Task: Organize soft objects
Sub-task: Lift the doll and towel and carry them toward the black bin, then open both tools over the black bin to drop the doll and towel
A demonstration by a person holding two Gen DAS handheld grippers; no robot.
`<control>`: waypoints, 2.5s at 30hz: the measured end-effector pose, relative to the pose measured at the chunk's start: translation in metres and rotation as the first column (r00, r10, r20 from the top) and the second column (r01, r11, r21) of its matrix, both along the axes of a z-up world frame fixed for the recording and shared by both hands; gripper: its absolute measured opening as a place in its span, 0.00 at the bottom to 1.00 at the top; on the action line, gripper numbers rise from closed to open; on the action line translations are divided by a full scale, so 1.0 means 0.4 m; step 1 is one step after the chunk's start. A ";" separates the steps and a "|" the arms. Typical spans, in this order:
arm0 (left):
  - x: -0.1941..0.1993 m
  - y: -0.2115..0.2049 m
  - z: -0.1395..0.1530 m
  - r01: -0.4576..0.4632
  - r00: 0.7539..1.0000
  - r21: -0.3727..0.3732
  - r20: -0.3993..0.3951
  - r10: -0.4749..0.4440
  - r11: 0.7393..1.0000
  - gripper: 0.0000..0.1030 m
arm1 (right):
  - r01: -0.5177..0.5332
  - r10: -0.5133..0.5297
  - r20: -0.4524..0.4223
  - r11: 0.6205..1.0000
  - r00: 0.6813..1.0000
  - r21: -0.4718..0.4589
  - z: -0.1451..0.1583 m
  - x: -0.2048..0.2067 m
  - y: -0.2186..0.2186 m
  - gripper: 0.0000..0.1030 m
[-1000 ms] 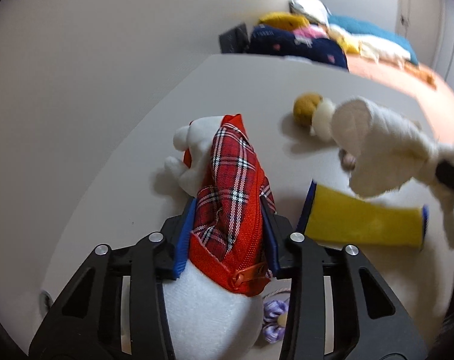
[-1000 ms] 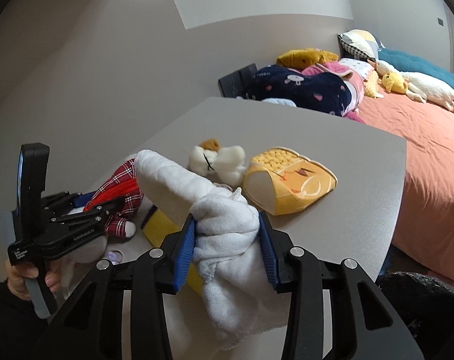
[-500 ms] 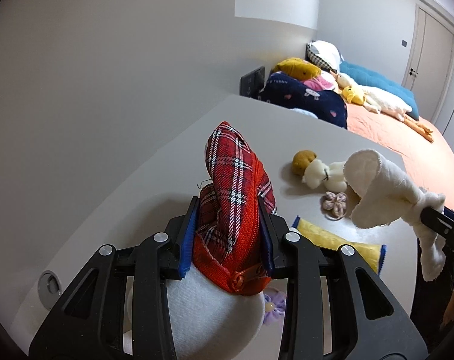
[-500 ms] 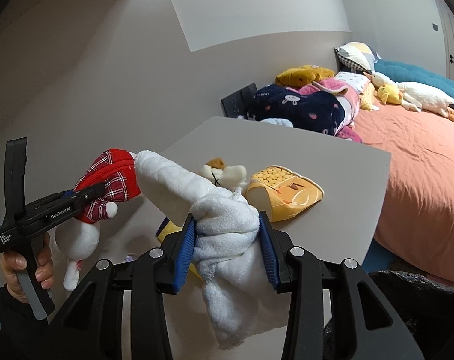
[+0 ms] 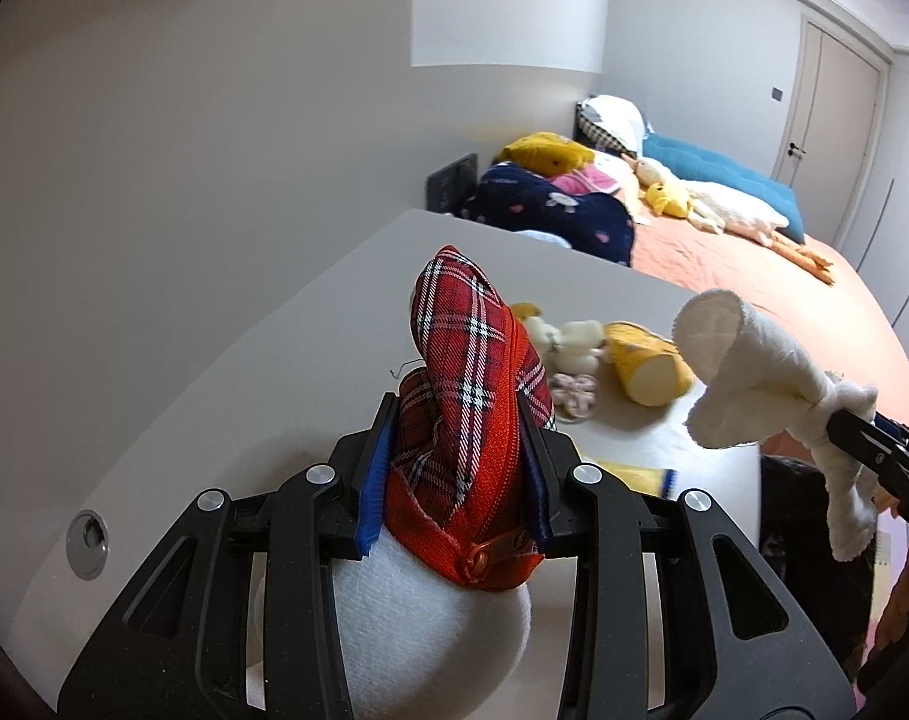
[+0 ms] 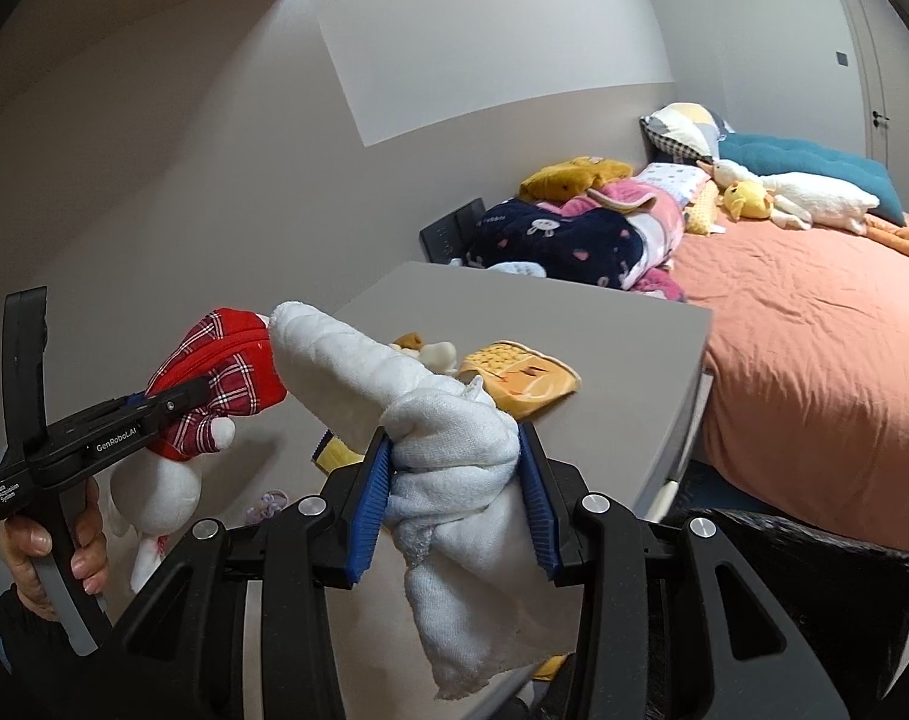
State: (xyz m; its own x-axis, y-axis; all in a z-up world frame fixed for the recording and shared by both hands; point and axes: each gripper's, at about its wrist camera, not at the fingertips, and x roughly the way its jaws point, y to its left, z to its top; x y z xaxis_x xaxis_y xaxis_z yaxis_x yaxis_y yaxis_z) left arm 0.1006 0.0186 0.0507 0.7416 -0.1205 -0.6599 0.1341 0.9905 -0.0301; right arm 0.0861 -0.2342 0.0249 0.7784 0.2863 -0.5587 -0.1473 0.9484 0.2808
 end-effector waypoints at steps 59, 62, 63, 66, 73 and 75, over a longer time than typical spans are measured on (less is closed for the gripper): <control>-0.261 -0.715 -0.063 0.555 0.825 -0.036 -0.106 -0.555 0.831 0.40 | 0.455 -0.455 0.047 0.891 0.889 0.001 0.024 -0.427 -0.521 0.43; -0.267 -0.734 -0.076 0.578 0.804 -0.066 -0.122 -0.581 0.813 0.63 | 0.486 -0.486 0.040 0.874 0.873 0.006 0.021 -0.436 -0.538 0.51; -0.267 -0.736 -0.077 0.577 0.805 -0.074 -0.118 -0.582 0.813 0.84 | 0.501 -0.501 0.044 0.865 0.864 0.011 0.023 -0.448 -0.544 0.60; -0.280 -0.729 -0.064 0.555 0.829 -0.062 -0.042 -0.558 0.829 0.94 | 0.547 -0.547 0.067 0.837 0.834 0.023 0.030 -0.471 -0.556 0.72; -0.277 -0.708 -0.052 0.548 0.835 -0.047 -0.024 -0.549 0.835 0.94 | 0.556 -0.557 0.070 0.831 0.828 0.022 0.032 -0.488 -0.560 0.73; -0.274 -0.705 -0.054 0.545 0.837 -0.043 -0.026 -0.547 0.837 0.94 | 0.553 -0.553 0.062 0.833 0.831 0.024 0.029 -0.483 -0.557 0.73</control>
